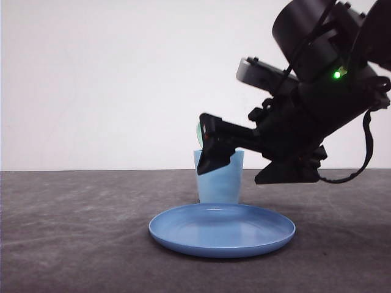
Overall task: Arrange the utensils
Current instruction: 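Lower the right gripper around the blue cup rim and grasp it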
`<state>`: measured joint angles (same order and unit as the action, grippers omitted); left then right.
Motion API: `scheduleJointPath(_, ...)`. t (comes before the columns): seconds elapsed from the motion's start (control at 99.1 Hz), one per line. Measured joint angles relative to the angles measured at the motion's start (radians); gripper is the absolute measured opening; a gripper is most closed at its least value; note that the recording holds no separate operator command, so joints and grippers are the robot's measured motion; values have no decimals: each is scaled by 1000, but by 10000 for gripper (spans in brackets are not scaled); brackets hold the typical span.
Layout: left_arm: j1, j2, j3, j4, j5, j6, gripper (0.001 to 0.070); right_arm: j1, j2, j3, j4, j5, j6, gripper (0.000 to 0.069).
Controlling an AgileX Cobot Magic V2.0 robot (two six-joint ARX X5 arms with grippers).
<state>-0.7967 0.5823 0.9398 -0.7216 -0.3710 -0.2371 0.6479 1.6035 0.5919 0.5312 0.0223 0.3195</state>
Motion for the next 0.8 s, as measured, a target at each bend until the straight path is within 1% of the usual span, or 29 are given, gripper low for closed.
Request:
scheduleJointPath(0.131, 0, 0, 0, 0, 0, 0, 281, 0, 47, 27, -2, -5, 0, 680)
scheduleJointPath(0.494, 0, 0, 0, 0, 0, 0, 281, -4, 112, 98, -1, -5, 0, 680)
scheduleJointPath(0.797, 0, 0, 0, 0, 0, 2, 281, -22, 134, 153, -3, -6, -1, 680)
